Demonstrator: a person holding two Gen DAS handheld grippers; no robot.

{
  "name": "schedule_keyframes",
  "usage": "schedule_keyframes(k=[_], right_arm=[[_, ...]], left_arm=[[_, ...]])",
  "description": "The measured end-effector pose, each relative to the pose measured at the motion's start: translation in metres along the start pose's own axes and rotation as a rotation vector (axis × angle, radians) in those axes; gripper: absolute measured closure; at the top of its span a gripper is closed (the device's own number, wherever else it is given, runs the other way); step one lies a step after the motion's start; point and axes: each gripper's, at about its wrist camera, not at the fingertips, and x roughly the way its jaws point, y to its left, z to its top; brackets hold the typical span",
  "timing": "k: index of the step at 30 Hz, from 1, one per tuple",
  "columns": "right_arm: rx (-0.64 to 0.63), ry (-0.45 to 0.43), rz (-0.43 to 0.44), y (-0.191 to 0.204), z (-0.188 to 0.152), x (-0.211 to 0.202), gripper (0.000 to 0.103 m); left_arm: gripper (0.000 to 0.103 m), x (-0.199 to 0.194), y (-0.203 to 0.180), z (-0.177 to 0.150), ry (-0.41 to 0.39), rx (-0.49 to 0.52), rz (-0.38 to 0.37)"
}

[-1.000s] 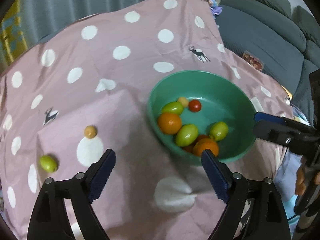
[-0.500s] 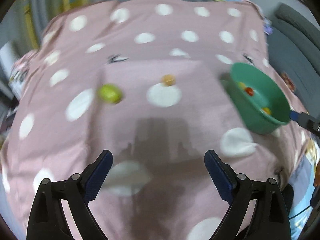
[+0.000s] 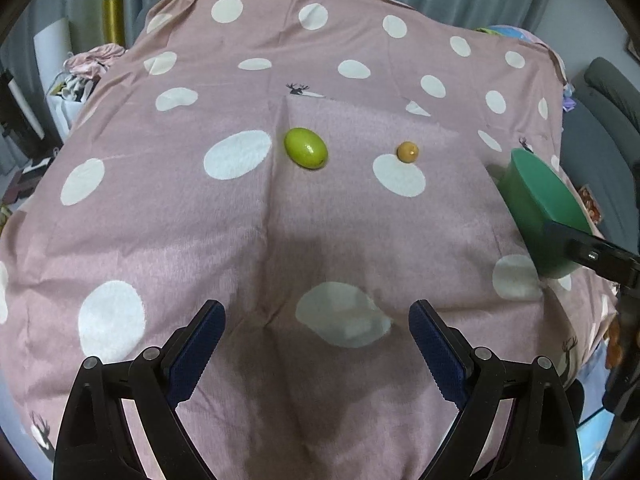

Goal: Organize fruits
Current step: 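Withdraw both tools toward the green jujube and small tan fruit, then grasp the small tan round fruit with the right tool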

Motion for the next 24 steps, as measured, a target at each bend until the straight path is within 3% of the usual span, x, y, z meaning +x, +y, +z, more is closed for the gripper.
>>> schedule_keyframes(k=[6,17,19,24], right_arm=[[-0.036,0.047,-0.046,0.001,0.027,0.043,0.026],[-0.075,0.128,-0.157,-0.011,0.092,0.130,0.047],[-0.086,0.141,-0.195,-0.014,0.098,0.141,0.048],[-0.099,0.149,-0.194,-0.021,0.107,0.153,0.053]], left_arm=[[0.010,0.005,0.006,0.014,-0.024,0.007,-0.025],[0.010,0.026,0.022,0.044,-0.030,0.000,-0.026],[0.010,0.032,0.019,0.056,-0.040,0.027,-0.028],[0.010,0.053,0.005,0.088,-0.033,0.152,-0.055]])
